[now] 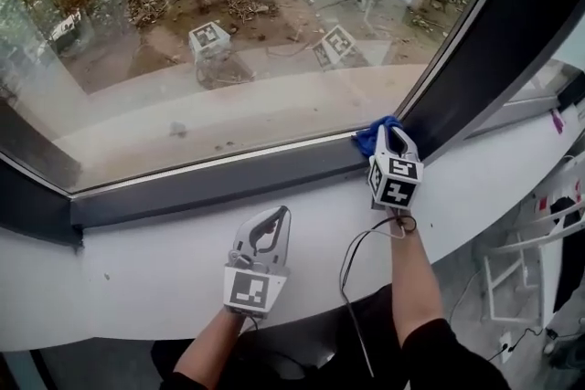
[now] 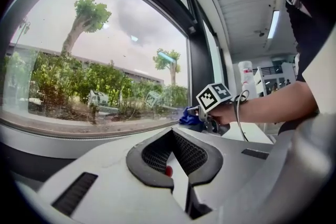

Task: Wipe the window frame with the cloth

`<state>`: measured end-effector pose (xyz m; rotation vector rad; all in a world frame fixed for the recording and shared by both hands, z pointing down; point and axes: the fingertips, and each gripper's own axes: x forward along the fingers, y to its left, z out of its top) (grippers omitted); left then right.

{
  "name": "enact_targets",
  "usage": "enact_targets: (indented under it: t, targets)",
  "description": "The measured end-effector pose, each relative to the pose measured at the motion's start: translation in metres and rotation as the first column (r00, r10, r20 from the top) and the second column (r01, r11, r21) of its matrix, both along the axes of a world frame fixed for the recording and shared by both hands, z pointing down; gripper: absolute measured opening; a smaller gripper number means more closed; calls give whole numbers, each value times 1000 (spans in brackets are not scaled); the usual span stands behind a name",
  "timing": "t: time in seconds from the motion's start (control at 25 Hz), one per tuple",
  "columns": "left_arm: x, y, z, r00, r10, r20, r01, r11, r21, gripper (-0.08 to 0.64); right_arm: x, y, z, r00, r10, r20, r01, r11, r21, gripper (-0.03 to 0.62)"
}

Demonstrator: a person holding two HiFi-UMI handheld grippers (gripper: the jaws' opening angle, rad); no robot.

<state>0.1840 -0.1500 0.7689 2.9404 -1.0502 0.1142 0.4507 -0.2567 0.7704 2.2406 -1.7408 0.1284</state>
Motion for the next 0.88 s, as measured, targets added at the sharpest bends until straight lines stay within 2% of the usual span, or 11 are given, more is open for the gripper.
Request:
enact_targets:
  t: [0.44,0.68,0.88]
  targets:
    - [-13,-7,3,999,-34,4,34,999,-12,5,-72,-4,3,987,-150,-48,149,988,-26,23]
    - [-11,-6,2,1000,-31,-2,31,999,-12,5,-116,-6,1,966,-253,-57,251,967,-44,23]
    - [-17,-8,4,999,-46,7,46,999,-13,3,-134,-5,1,952,-303,-51,302,953,-41,22]
